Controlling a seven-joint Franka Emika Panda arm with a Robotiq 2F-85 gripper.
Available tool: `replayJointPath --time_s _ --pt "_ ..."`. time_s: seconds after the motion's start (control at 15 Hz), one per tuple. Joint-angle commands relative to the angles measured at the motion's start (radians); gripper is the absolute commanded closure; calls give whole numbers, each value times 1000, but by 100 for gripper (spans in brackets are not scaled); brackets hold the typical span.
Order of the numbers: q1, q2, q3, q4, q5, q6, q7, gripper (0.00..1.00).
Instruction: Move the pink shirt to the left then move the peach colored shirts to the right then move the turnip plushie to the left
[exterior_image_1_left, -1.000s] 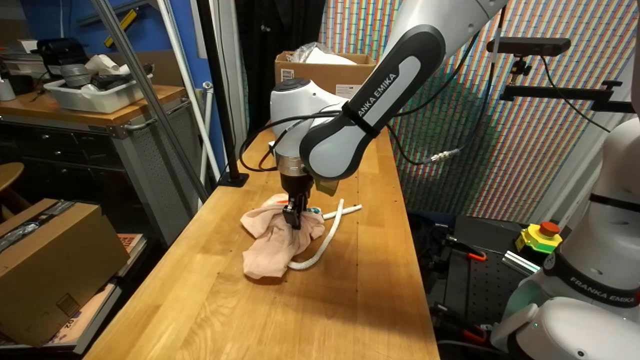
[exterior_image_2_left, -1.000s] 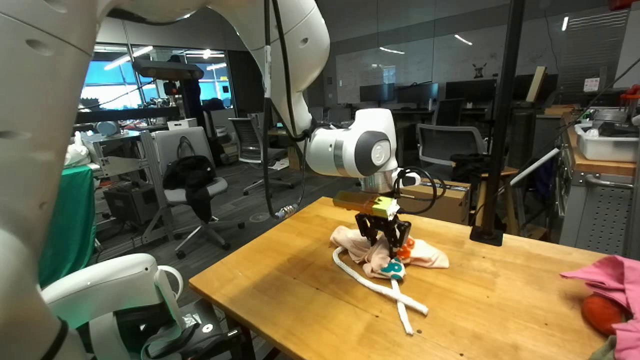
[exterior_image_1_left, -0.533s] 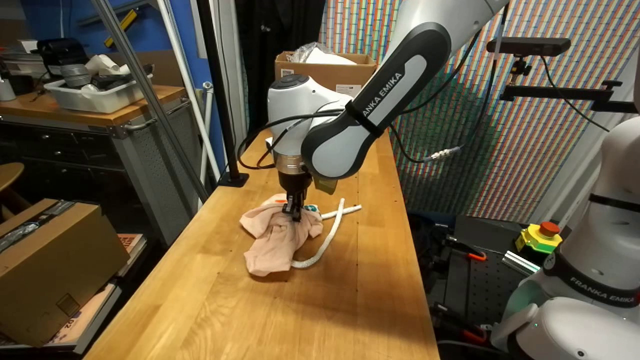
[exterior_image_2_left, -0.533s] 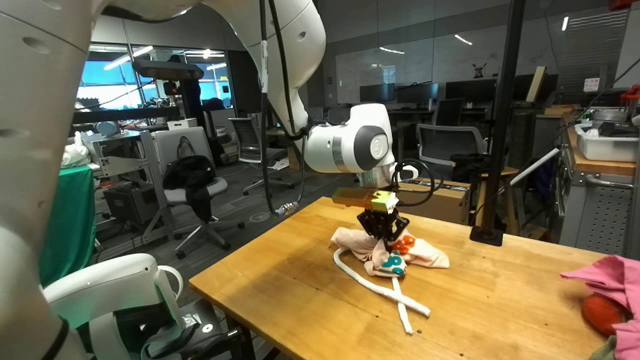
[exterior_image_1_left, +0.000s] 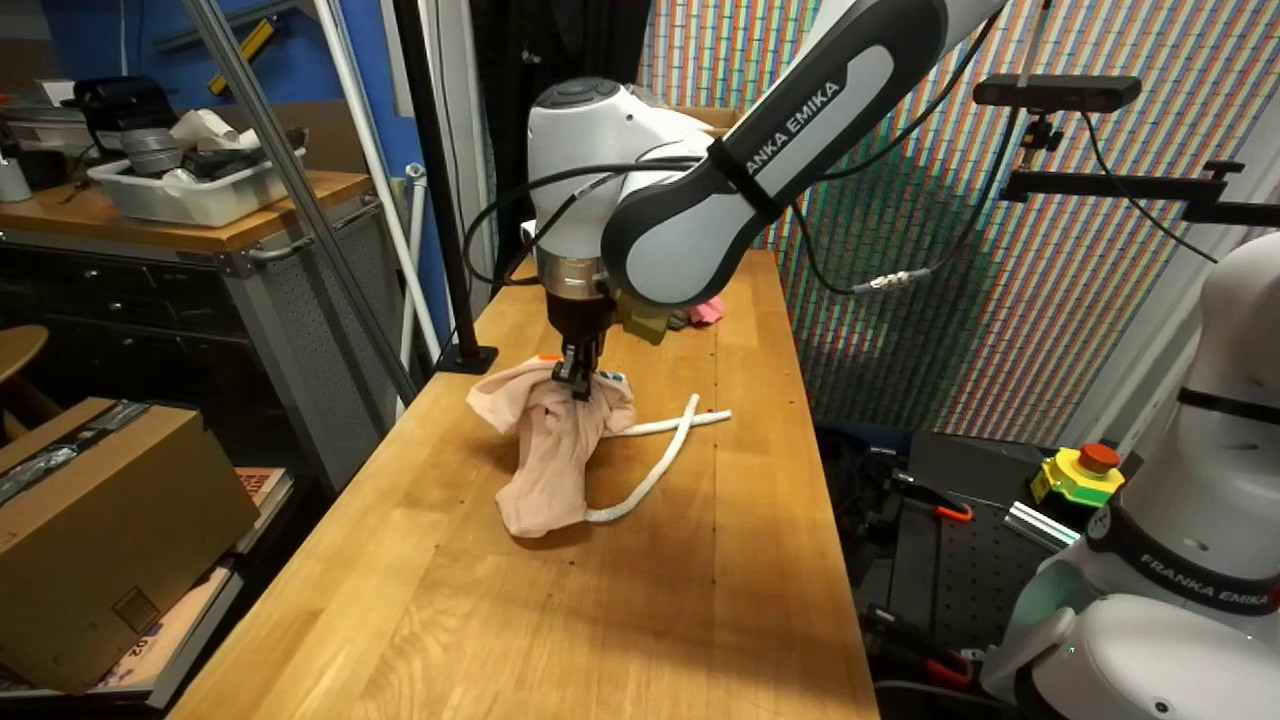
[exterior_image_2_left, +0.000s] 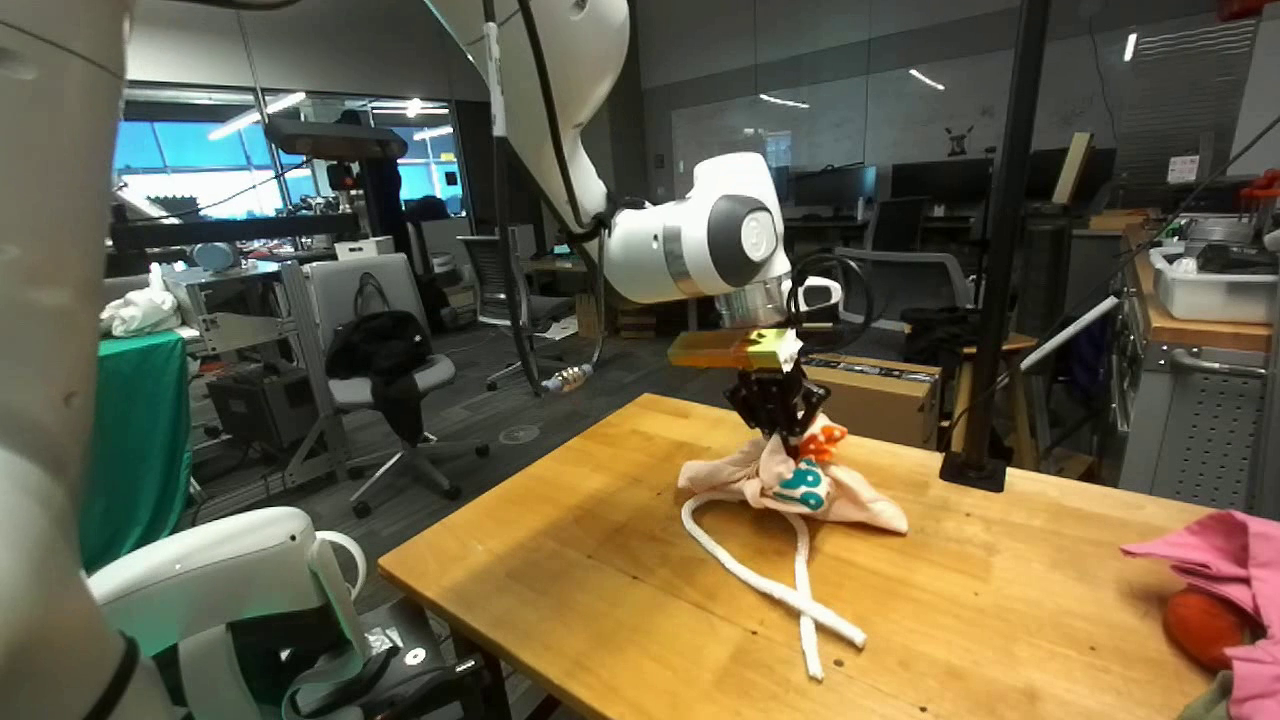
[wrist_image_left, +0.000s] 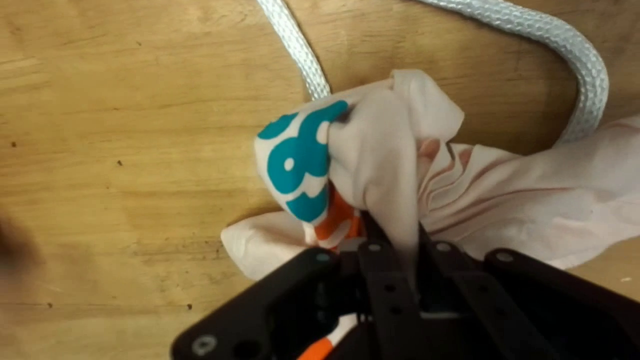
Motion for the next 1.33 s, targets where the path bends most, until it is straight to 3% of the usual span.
replayJointPath --time_s 0.0,0.67,1.27 --pt "23 -68 -9 20 -56 -59 41 93" --pt "37 -112 53 110 -38 -147 34 93" --pt "-43 -32 156 272 469 -374 -303 93"
